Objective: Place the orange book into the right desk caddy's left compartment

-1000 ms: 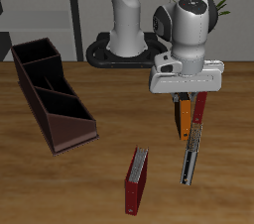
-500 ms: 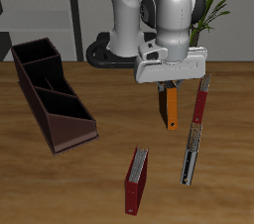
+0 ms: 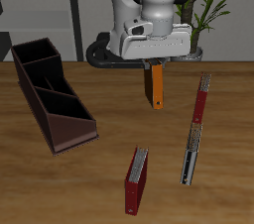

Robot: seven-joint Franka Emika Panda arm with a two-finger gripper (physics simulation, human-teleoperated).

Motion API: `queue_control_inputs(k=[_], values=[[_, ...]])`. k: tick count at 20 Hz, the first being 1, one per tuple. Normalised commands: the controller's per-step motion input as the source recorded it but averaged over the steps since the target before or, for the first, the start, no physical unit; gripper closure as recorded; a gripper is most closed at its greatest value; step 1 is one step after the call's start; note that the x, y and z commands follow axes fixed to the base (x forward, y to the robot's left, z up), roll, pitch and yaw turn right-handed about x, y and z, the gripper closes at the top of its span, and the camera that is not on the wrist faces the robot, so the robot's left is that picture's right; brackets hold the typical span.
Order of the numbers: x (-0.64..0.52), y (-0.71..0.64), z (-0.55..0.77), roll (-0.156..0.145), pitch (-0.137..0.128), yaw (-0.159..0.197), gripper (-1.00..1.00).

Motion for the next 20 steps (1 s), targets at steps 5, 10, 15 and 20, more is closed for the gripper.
queue_control_inputs(k=[5,10,15,20], values=[[-0.27,-0.30,0.42,0.028,0.009,0.032,1.00],[-0.12,-0.17,0.33,0.022,0.012,0.024,1.00],[-0.07,-0.23,0.28,0.019,0.049,0.027,1.00],[0.09,-0.39,0.23,0.002,0.058,-0.026,1.00]])
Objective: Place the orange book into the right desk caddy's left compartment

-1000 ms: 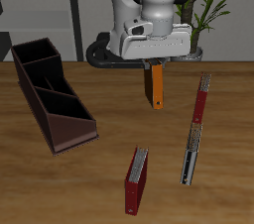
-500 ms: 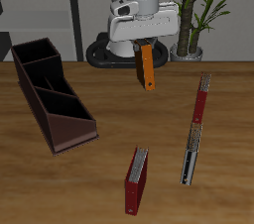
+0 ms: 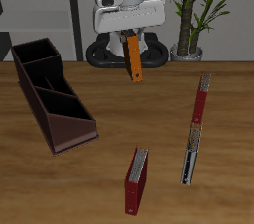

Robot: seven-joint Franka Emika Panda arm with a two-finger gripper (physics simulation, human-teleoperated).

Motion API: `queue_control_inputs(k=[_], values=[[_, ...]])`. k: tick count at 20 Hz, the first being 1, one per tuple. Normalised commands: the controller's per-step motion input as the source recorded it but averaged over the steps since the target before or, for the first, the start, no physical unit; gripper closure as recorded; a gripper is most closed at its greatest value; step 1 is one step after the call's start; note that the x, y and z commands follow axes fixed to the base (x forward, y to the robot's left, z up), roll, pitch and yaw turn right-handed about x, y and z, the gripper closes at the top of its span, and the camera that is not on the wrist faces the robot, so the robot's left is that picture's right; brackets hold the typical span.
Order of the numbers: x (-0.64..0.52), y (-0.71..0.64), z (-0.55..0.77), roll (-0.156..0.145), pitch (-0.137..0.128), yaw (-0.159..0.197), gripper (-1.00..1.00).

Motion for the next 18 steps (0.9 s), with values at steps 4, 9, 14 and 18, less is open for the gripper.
queue_control_inputs(k=[4,9,14,18], values=[[0.07,-0.31,0.12,-0.011,0.003,-0.006,1.00],[0.16,-0.28,0.04,0.023,0.039,0.092,1.00],[0.10,-0.17,0.07,-0.015,-0.003,0.063,1.00],[0.10,-0.16,0.19,0.027,-0.027,0.104,1.00]])
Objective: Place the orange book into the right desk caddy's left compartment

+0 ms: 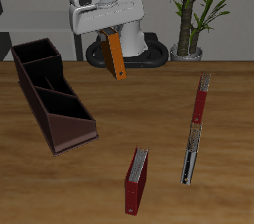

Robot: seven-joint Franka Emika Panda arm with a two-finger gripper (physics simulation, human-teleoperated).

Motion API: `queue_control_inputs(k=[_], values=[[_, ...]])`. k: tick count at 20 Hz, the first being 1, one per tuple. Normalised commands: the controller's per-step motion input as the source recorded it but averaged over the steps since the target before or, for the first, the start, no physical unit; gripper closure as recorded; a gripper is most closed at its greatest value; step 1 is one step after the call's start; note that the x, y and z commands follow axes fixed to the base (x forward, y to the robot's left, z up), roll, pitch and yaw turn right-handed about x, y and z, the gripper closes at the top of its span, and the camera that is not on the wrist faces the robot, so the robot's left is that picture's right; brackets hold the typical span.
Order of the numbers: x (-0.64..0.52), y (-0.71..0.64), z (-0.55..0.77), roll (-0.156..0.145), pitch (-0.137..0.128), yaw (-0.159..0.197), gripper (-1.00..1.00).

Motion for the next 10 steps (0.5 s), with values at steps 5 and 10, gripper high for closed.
queue_control_inputs(k=[5,10], values=[[0.03,-0.17,0.13,0.003,-0.013,0.032,1.00],[0.10,-0.31,0.10,-0.044,-0.012,-0.012,1.00]])
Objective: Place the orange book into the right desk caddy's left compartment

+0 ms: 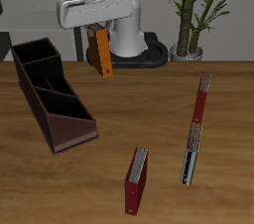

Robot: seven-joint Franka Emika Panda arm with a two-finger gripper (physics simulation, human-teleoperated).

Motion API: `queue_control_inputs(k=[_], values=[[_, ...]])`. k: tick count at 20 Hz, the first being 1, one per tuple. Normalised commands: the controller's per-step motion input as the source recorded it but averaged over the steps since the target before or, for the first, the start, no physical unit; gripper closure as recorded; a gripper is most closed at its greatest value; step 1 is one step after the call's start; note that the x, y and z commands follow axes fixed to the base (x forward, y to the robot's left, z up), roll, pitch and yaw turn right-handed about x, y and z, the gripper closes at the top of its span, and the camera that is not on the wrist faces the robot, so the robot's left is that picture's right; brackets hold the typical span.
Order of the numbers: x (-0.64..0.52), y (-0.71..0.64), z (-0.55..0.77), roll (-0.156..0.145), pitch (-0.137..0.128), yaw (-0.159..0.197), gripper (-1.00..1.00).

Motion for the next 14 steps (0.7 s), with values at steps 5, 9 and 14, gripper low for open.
queue_control_inputs(k=[5,9,14], values=[[0.10,-0.31,0.01,-0.037,0.009,0.015,1.00],[0.06,-0.20,0.01,-0.047,-0.012,0.004,1.00],[0.03,-0.21,0.04,-0.042,-0.002,0.014,1.00]])
